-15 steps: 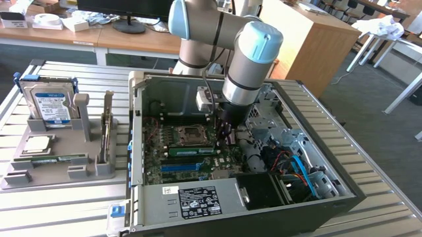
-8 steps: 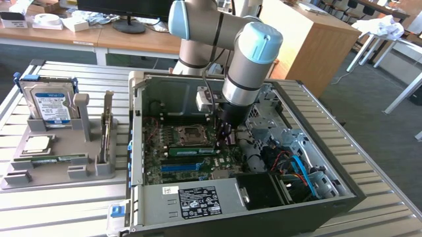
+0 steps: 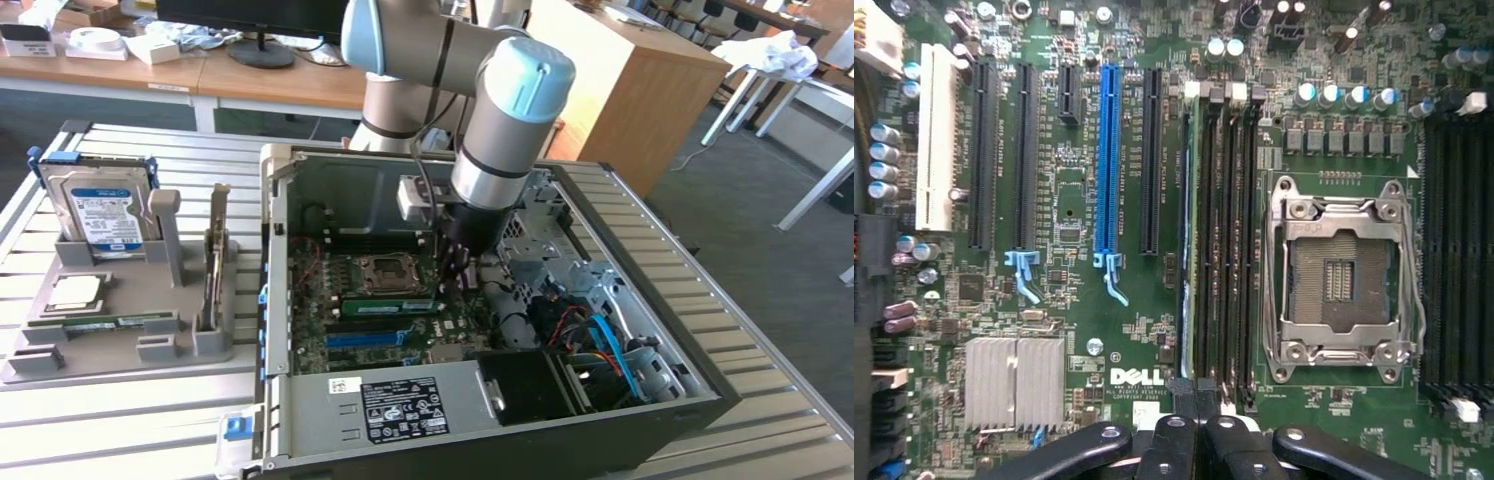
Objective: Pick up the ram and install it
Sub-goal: 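Press down the ram until it locks into place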
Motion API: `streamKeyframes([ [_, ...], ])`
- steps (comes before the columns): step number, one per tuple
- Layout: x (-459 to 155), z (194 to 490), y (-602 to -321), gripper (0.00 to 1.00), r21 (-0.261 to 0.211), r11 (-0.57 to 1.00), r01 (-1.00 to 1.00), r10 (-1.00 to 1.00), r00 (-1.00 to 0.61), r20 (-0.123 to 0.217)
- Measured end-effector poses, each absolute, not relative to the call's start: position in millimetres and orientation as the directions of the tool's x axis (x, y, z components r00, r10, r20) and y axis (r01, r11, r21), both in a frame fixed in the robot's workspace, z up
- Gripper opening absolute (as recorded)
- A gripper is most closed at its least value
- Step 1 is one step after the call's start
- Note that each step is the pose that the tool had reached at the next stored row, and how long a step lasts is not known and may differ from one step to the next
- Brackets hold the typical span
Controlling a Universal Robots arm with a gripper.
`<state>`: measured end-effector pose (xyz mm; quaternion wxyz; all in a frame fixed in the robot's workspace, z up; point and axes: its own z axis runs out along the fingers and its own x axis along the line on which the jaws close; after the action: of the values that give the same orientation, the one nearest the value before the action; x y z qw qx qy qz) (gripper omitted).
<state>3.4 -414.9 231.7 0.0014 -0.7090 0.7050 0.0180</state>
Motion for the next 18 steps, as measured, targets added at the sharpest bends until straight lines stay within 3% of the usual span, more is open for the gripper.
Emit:
streamKeyframes([
  [18, 3.5, 254.3, -414.8, 0.1, 0.024, -0.006, -1.0, -1.0, 0.005, -0.028],
])
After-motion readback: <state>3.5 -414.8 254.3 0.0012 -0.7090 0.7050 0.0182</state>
